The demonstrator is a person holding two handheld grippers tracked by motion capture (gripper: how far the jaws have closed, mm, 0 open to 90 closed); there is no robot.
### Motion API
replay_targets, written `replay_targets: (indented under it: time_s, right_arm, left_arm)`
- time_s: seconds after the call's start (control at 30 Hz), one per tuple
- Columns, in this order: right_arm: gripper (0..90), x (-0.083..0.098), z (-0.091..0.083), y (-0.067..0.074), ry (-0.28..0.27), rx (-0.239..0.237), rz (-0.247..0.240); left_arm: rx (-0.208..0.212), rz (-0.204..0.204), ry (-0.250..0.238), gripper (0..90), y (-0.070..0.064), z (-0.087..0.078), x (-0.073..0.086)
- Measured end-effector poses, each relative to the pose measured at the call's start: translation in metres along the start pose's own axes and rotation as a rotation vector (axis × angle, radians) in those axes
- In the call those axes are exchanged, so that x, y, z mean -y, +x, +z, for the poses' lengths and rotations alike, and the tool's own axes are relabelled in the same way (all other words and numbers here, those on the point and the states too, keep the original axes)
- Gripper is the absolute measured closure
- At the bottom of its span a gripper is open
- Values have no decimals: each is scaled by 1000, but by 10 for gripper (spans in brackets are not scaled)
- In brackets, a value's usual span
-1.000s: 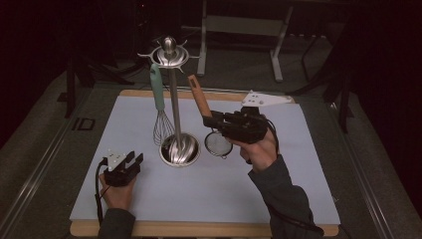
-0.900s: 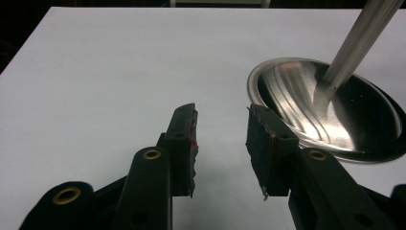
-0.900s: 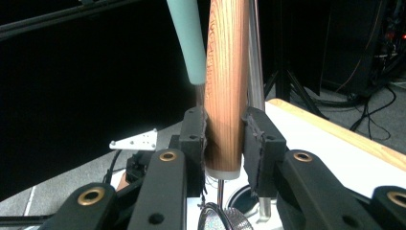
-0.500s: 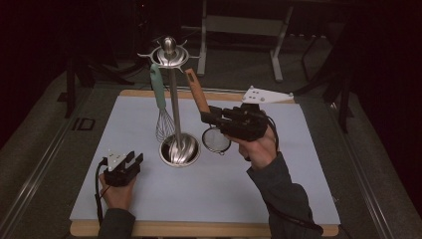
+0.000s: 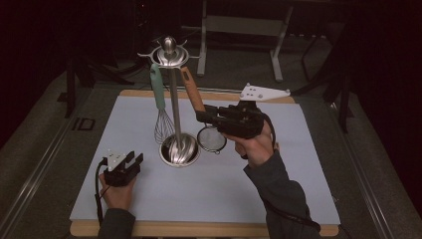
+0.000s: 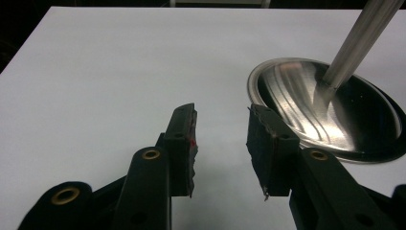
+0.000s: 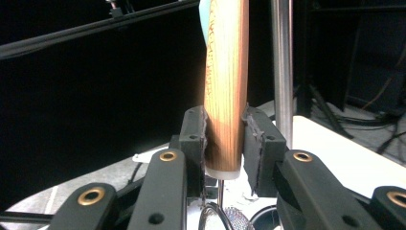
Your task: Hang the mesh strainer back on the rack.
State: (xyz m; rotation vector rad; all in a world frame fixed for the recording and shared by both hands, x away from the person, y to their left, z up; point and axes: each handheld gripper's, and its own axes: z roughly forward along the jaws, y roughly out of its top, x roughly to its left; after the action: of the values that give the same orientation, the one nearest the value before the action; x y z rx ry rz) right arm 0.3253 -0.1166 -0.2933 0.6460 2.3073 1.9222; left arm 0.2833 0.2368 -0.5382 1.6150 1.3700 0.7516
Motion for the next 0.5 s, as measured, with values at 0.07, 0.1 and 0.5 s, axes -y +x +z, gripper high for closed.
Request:
replay_targets:
  time_s: [0.07, 0.1, 0.5]
  right_arm:
    - [718, 1, 2, -2, 1, -9, 6]
    - [718, 1, 3, -2, 4, -11, 5]
    - [718, 3, 13, -15, -3, -70, 37]
  left_arm:
    - [0, -1, -1, 629, 0, 0, 0]
    - [0, -1, -1, 629, 0, 0, 0]
    - [0, 2, 0, 629, 0, 0, 0]
